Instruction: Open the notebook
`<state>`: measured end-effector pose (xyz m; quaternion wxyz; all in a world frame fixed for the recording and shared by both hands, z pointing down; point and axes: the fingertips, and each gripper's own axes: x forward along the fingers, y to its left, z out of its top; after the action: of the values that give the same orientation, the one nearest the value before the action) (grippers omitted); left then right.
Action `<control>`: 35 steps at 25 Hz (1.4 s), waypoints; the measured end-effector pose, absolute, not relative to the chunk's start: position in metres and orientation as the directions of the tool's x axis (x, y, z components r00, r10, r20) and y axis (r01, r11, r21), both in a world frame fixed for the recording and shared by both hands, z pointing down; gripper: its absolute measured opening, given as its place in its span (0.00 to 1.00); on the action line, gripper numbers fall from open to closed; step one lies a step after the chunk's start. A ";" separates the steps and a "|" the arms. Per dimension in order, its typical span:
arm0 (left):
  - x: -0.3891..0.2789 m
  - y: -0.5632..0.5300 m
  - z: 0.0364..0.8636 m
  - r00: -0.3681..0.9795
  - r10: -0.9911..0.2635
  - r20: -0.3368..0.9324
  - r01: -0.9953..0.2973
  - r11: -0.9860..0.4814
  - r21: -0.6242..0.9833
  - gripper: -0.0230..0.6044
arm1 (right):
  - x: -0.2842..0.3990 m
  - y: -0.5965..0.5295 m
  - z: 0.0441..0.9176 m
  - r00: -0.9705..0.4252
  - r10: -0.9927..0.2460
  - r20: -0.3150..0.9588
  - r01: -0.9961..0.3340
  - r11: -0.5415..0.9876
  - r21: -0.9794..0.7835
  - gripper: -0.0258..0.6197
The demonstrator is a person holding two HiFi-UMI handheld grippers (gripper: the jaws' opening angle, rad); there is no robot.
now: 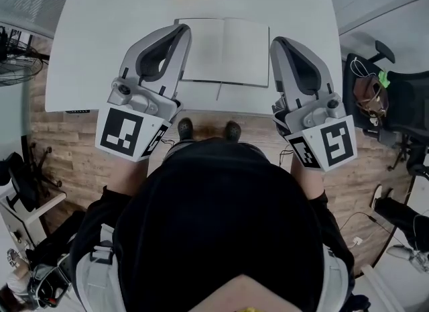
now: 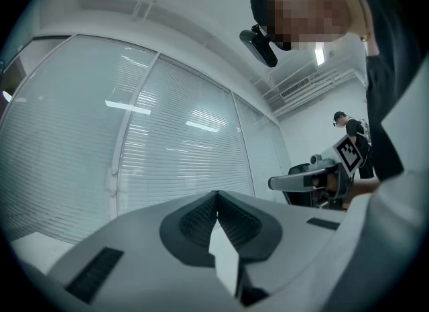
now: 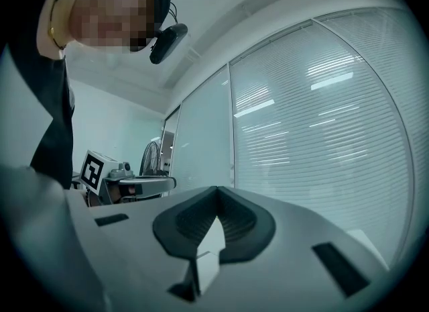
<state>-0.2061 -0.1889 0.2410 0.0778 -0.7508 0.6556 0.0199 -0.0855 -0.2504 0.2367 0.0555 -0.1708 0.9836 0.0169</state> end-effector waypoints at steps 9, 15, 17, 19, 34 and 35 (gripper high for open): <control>-0.211 -0.188 0.242 0.122 -0.983 -0.136 -0.990 -0.112 -0.082 0.06 | -0.084 -0.247 0.229 -0.936 -0.318 -0.151 -0.324 0.946 0.016 0.04; -0.214 -0.186 0.242 0.125 -0.983 -0.136 -0.990 -0.115 -0.080 0.06 | -0.086 -0.245 0.228 -0.933 -0.325 -0.153 -0.333 0.943 0.028 0.04; -0.214 -0.186 0.242 0.128 -0.982 -0.136 -0.990 -0.118 -0.081 0.06 | -0.087 -0.245 0.228 -0.932 -0.330 -0.150 -0.339 0.940 0.044 0.04; -0.212 -0.186 0.242 0.131 -0.982 -0.136 -0.989 -0.121 -0.082 0.06 | -0.087 -0.244 0.229 -0.931 -0.335 -0.148 -0.345 0.937 0.052 0.04; -0.215 -0.182 0.242 0.124 -0.982 -0.143 -0.991 -0.117 -0.060 0.06 | -0.088 -0.240 0.230 -0.931 -0.326 -0.164 -0.344 0.935 0.092 0.04; -0.215 -0.182 0.242 0.123 -0.982 -0.144 -0.992 -0.116 -0.059 0.06 | -0.089 -0.239 0.230 -0.932 -0.321 -0.166 -0.338 0.936 0.093 0.04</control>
<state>-0.2154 -0.1822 0.2419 0.0701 -0.7462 0.6612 0.0344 -0.0888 -0.2395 0.2302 0.0745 -0.1679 0.9812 0.0599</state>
